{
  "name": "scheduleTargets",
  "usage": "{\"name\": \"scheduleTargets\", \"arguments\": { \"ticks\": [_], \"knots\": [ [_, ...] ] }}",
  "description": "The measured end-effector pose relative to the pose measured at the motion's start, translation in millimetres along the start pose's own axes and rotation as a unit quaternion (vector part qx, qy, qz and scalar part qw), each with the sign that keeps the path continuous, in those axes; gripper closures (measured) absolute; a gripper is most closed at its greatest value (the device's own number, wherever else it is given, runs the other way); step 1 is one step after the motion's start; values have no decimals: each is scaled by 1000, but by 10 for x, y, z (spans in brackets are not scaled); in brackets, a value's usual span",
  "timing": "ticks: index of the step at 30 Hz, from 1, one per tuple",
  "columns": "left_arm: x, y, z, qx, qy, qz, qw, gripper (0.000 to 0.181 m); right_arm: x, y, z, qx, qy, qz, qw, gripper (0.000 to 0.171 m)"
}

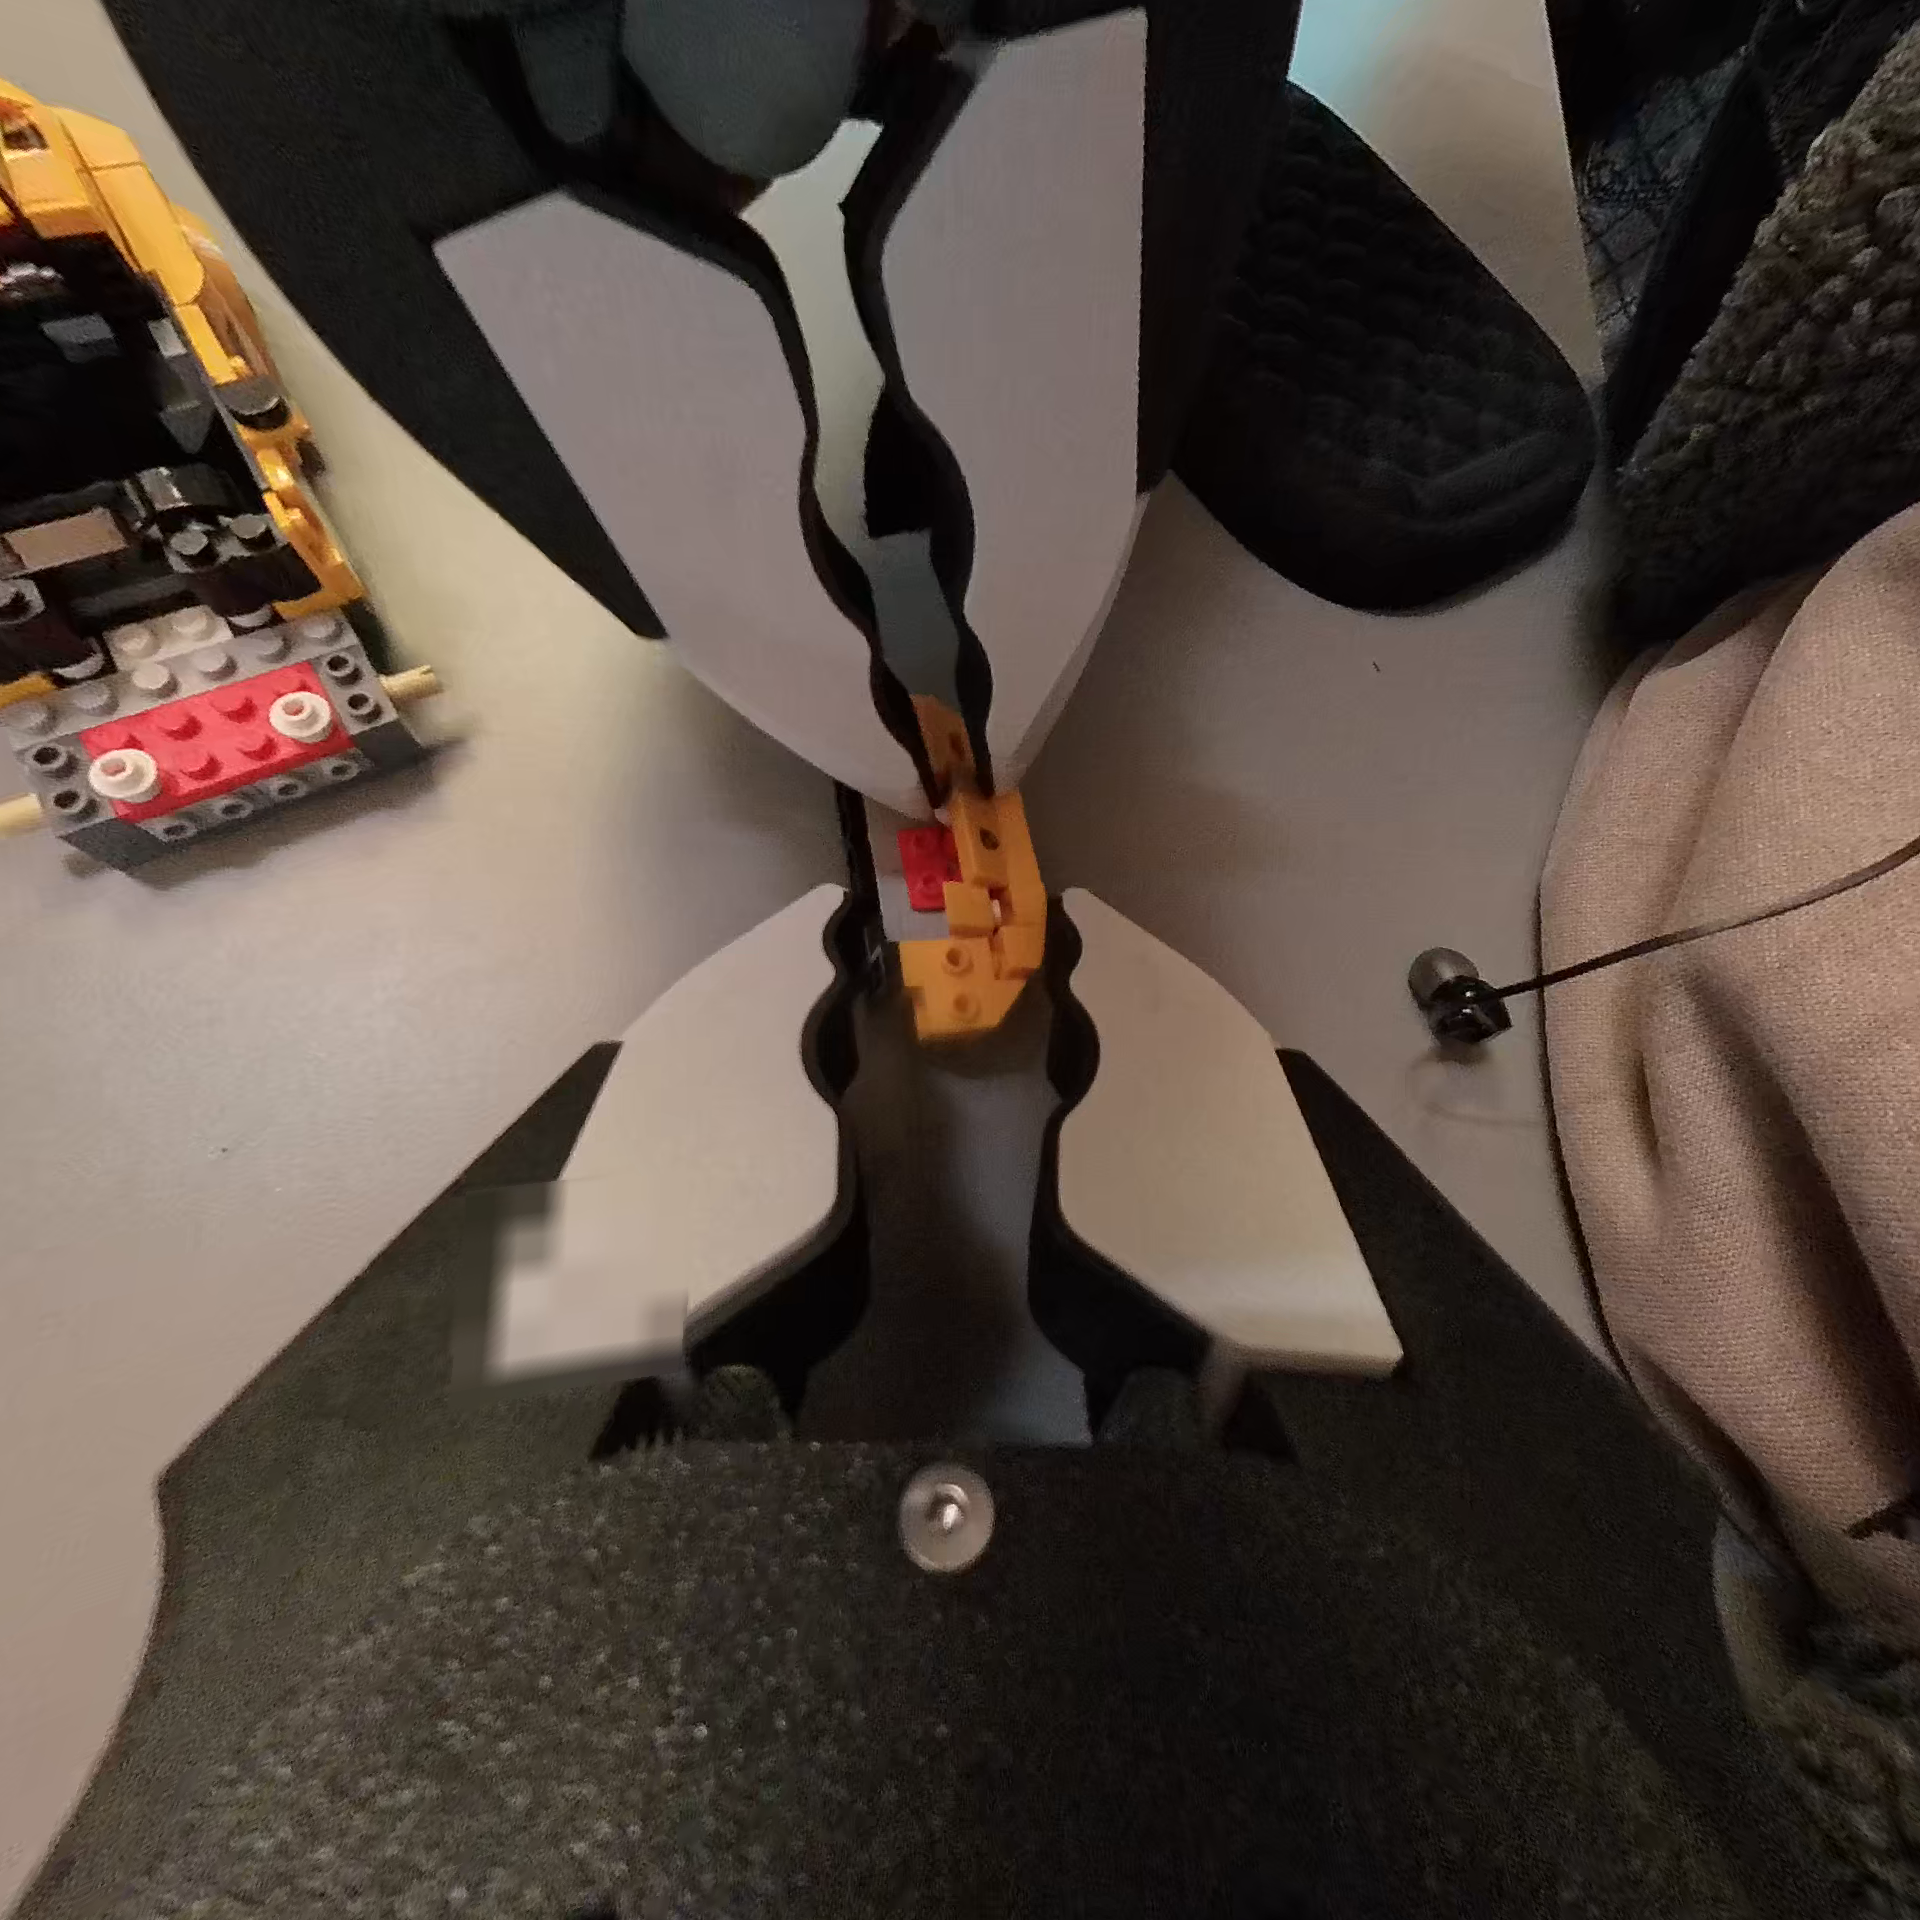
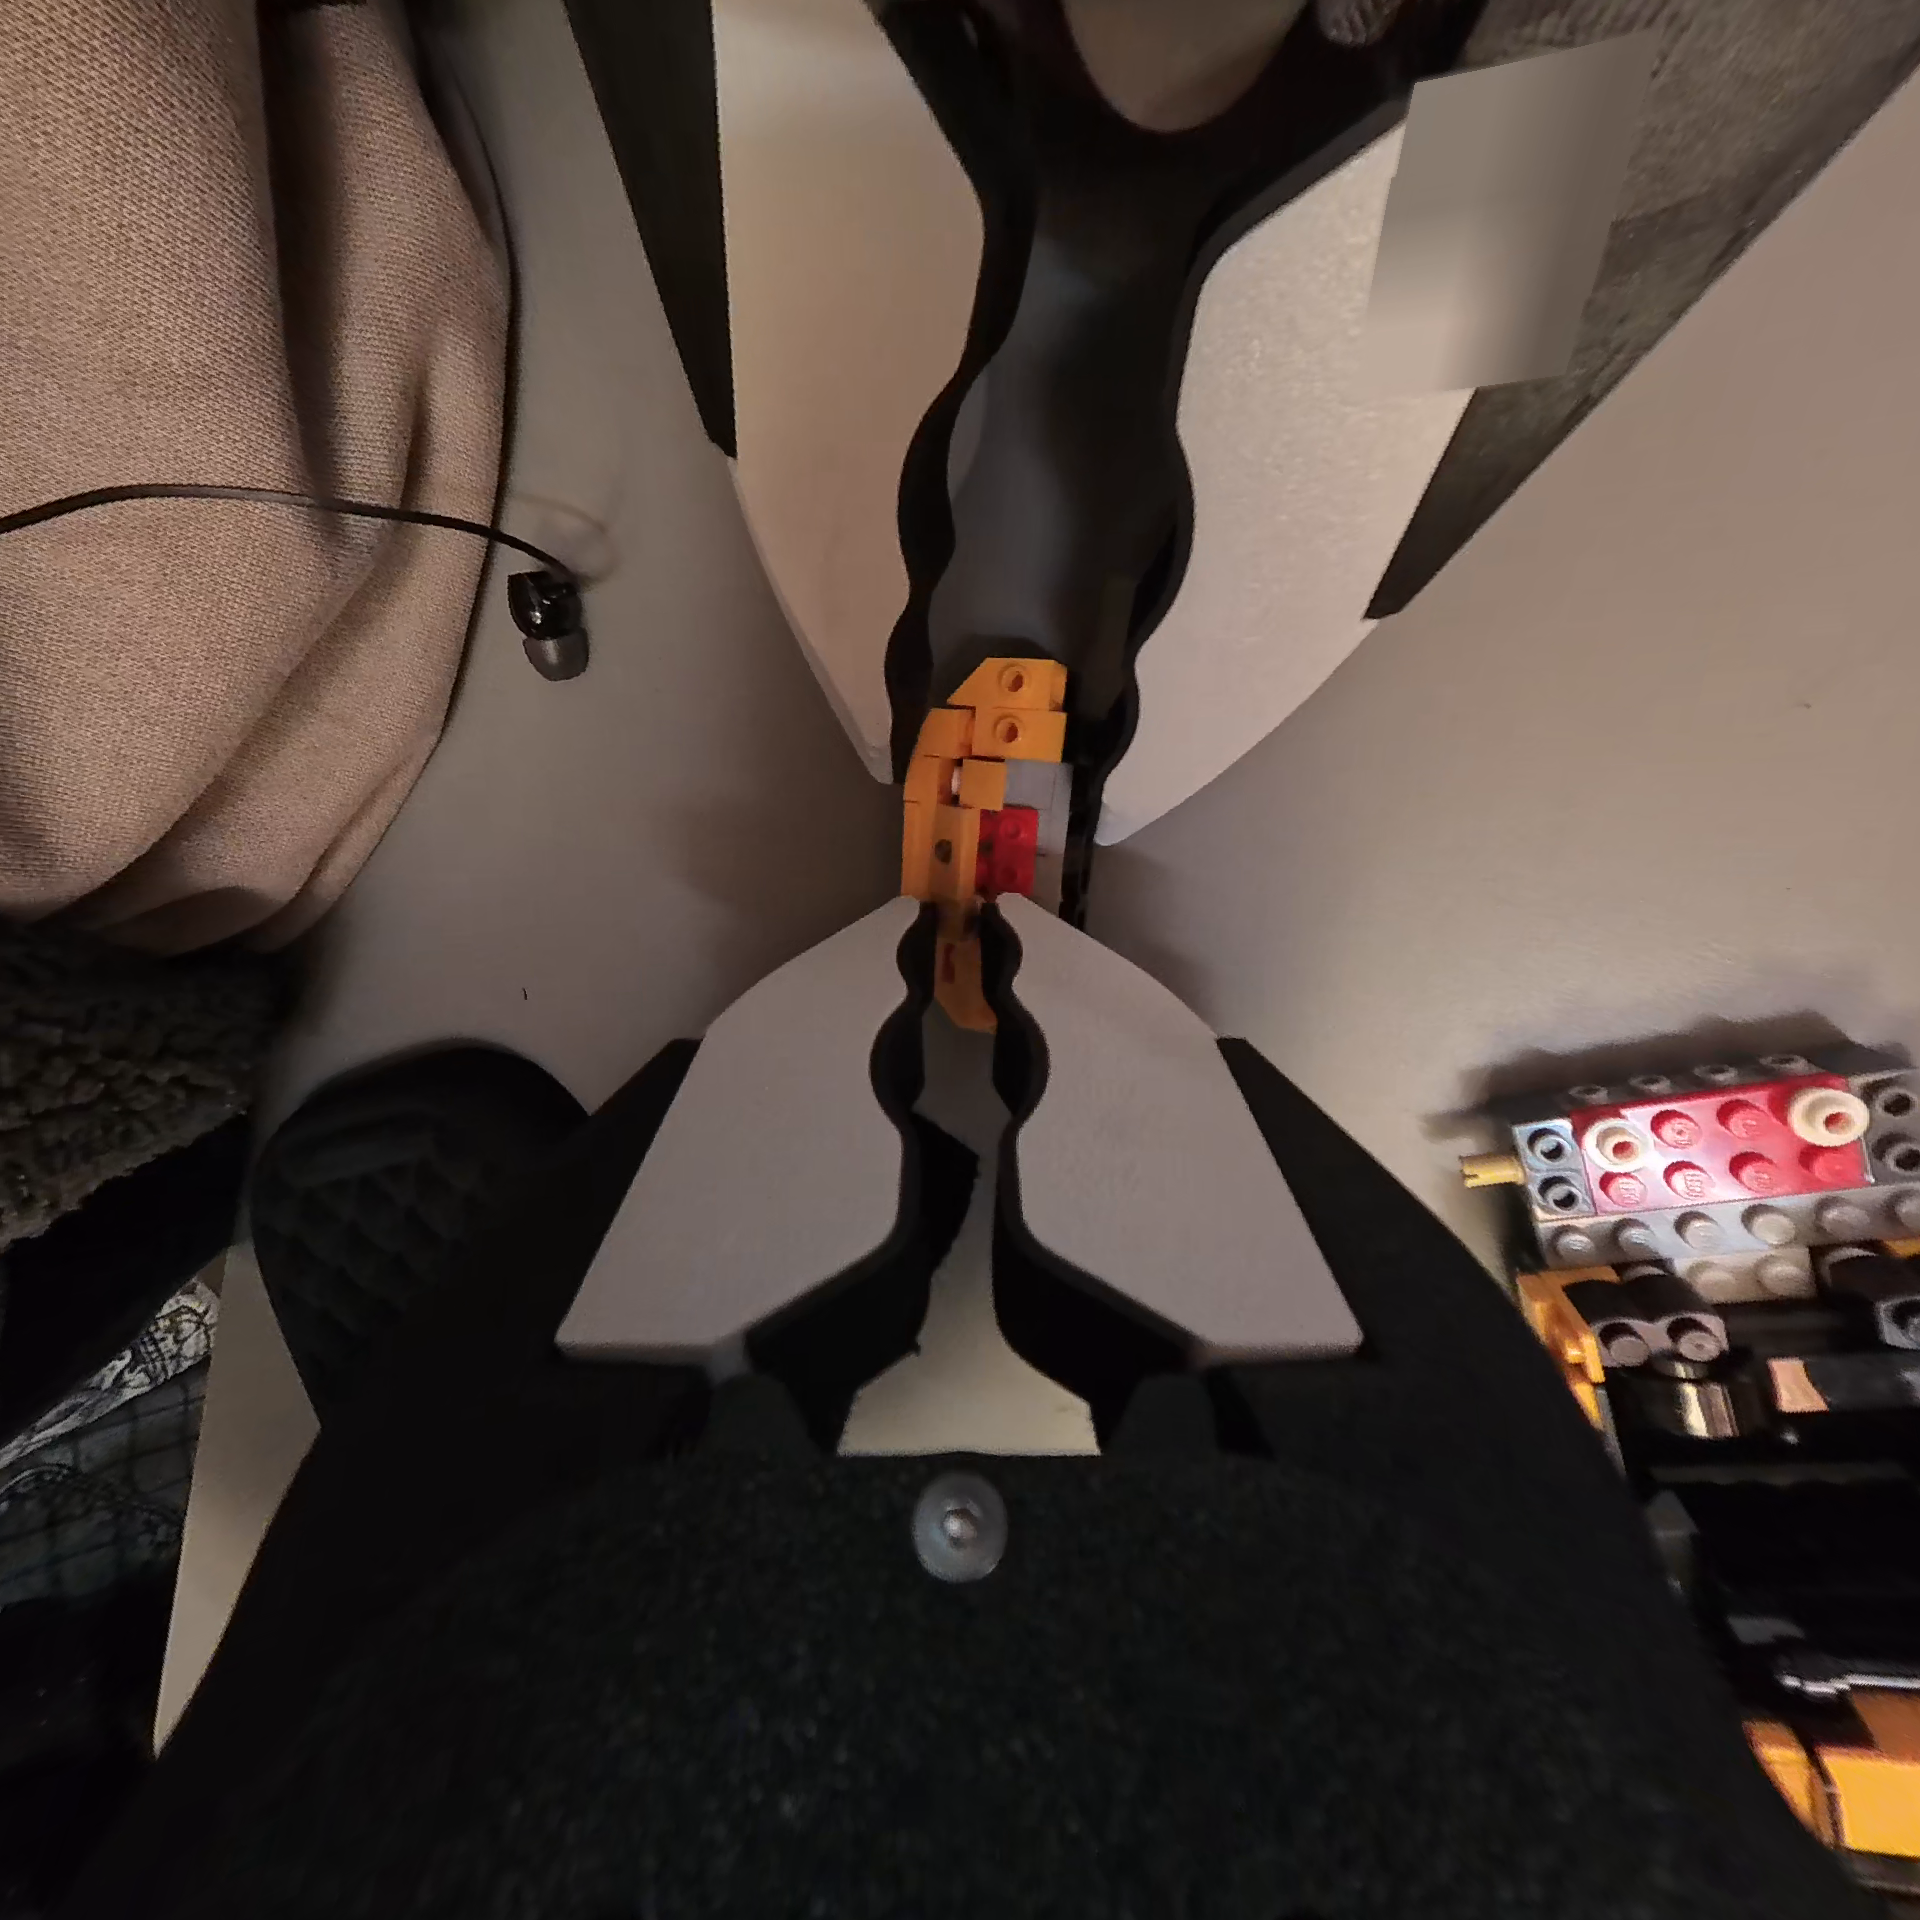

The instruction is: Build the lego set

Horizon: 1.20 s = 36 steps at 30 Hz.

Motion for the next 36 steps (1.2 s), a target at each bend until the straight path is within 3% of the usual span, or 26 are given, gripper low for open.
{"name": "scheduleTargets", "arguments": {
  "ticks": [10, 16, 19, 23, 36],
  "knots": [
    [3, 4, 6, 7, -2, -4, 1000, 148, -131, -56, 63, 12, 50, 33, 998, 151],
    [3, 7, 7, 12, -4, -5, 1000, 148, -112, -113, 212, 20, 87, 97, 991, 122],
    [4, 10, 7, 14, -5, -5, 1000, 148, -18, -116, 230, 15, 100, 134, 986, 123],
    [3, 12, 10, 16, -6, -6, 1000, 148, 34, -129, 229, 3, 118, 134, 984, 139],
    [2, 18, 13, 24, -9, -7, 1000, 148, 37, -130, 255, -14, 144, 136, 980, 141]
  ]
}}
Point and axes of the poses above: each gripper's, where its closed fingertips meet, x out along the fingers, z out of its underside, y = z × x across the jaws, the point moved 7 cm from there along -x, back along the fingers, and after that the axes turned 15 degrees about z, right-handed, at the moved point
